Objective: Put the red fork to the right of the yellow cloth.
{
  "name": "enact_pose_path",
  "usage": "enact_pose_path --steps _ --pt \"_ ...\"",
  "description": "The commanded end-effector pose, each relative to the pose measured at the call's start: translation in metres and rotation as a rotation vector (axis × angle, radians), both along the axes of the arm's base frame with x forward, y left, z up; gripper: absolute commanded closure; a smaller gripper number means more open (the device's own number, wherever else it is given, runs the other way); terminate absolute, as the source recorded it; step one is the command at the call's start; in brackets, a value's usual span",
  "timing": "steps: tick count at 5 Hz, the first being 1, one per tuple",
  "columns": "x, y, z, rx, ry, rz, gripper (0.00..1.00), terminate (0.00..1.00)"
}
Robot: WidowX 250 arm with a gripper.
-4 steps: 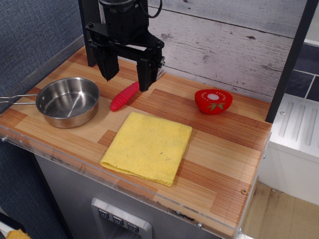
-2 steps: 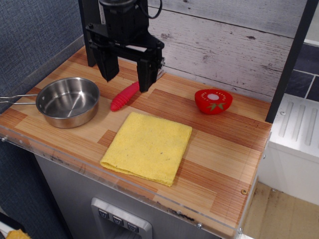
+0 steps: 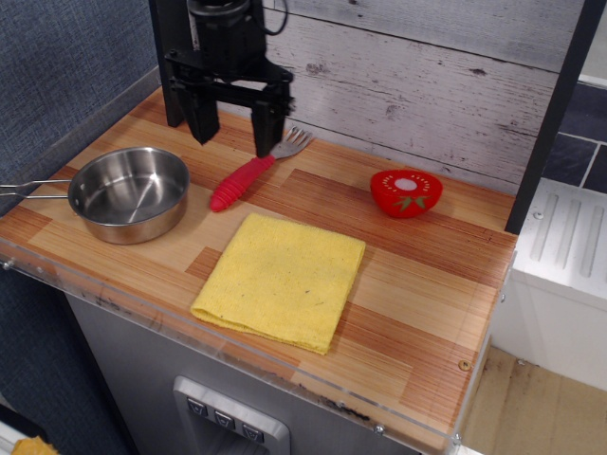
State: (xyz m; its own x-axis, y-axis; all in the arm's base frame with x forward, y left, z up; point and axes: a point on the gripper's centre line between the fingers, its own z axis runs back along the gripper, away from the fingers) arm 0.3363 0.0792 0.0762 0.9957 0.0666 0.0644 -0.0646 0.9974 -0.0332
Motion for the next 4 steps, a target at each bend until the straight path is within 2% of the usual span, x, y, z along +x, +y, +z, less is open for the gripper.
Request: enact_pose_path --steps 1,2,4 --pt "0.046 0.010 0.002 0.027 -0.073 -0.005 0.00 0.00" --pt "0.047 0.003 -0.010 0.020 -0.055 -0.037 0.00 0.00" --pt "0.041 0.008 -0.038 0.046 -0.008 -0.061 0.00 0.00"
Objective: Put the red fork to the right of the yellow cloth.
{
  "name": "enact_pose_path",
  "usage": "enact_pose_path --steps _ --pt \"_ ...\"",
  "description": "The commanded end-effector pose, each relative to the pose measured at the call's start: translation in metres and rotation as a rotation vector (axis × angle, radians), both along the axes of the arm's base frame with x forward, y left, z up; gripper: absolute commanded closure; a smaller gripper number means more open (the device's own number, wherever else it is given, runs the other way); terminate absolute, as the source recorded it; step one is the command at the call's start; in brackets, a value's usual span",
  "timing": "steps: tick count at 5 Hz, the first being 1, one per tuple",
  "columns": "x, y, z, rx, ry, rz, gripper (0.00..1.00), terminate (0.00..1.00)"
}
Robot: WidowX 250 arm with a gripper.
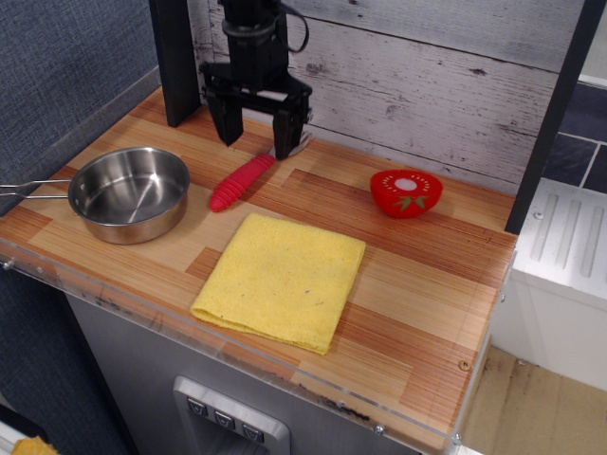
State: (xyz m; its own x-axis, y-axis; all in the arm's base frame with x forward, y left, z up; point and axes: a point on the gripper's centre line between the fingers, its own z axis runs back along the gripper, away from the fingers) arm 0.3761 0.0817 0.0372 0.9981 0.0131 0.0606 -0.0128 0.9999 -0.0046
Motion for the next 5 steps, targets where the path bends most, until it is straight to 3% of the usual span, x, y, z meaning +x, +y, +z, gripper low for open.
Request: enact_pose_path --steps 1,2,3,4,5 --pt "0.004 0.011 -0.013 0.051 0.000 -0.021 0.00 0.00" --pt "0.003 0.013 -0.022 0.056 0.018 -0.027 0.00 0.00" --pt "0.002 0.009 -0.026 0.060 0.024 -0.045 1.00 0.00" --pt "0.002 0.006 -0.020 0.064 0.019 -0.049 1.00 0.00" --pt "0.008 0.004 0.000 0.020 -0.003 -0.007 1.00 0.00"
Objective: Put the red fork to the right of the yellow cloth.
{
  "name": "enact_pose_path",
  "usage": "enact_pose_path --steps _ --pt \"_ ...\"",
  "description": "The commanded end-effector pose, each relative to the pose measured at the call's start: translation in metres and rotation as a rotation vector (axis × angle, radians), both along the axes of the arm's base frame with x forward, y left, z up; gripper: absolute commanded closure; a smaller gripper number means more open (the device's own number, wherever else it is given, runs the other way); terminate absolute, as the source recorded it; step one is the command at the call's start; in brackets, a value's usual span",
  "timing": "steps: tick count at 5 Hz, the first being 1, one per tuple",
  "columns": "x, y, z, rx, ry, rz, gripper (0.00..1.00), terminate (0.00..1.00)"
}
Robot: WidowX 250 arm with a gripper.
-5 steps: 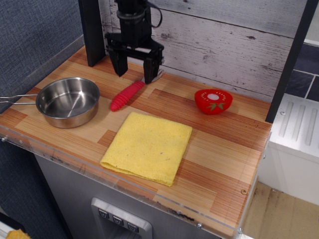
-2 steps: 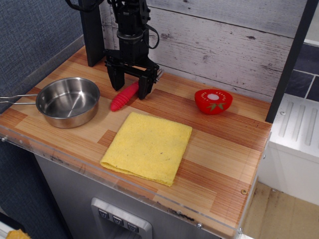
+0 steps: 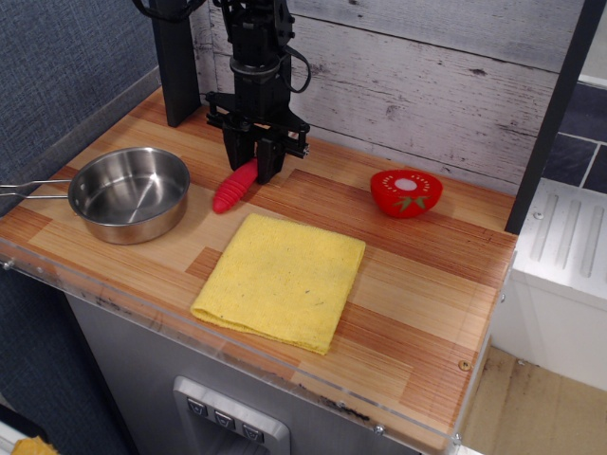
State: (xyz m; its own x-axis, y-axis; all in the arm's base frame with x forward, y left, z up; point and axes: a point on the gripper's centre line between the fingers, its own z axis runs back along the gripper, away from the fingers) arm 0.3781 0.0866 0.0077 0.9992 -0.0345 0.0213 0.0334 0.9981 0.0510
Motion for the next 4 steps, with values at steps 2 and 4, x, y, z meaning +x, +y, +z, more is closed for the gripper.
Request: enact_pose_path --steps 2,4 --pt "-0.008 -0.020 0.095 -0.143 -0.161 0.041 1.00 0.00" --pt "-0.070 -0.070 0.075 -0.092 -0.078 -0.111 1.00 0.00"
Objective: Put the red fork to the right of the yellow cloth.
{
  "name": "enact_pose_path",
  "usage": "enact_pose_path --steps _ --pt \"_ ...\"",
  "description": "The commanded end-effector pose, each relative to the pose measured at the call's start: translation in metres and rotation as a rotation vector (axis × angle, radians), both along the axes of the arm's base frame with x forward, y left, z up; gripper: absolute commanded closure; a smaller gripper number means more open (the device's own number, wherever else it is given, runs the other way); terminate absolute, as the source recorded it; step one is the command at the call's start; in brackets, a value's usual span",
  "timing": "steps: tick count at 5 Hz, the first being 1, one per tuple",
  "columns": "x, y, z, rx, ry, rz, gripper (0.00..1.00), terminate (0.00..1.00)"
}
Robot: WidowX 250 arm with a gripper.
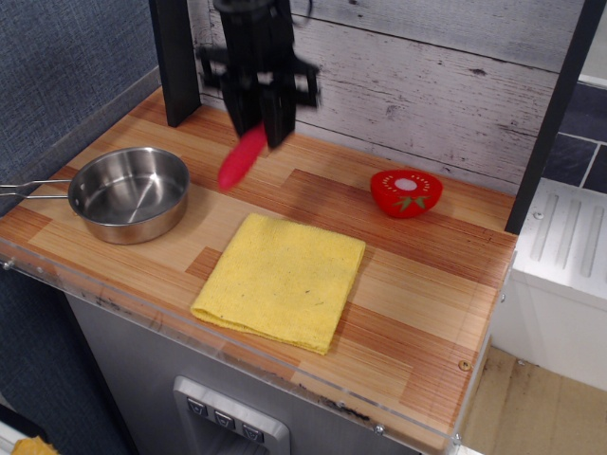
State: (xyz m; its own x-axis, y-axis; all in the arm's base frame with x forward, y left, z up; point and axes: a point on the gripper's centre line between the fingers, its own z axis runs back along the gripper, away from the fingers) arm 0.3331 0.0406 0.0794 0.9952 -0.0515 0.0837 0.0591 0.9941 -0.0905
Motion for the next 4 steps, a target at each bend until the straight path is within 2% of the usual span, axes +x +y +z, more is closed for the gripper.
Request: enact_pose_path --steps 1,2,4 --pt "-0.046 -0.051 -0.014 0.102 0.046 -0.066 1.00 0.00" --pt "-0.055 -0.077 -0.018 0.117 0.058 -0.069 1.00 0.00" --pt "-0.065 -0.129 -0.018 0.123 0.020 -0.085 1.00 0.00"
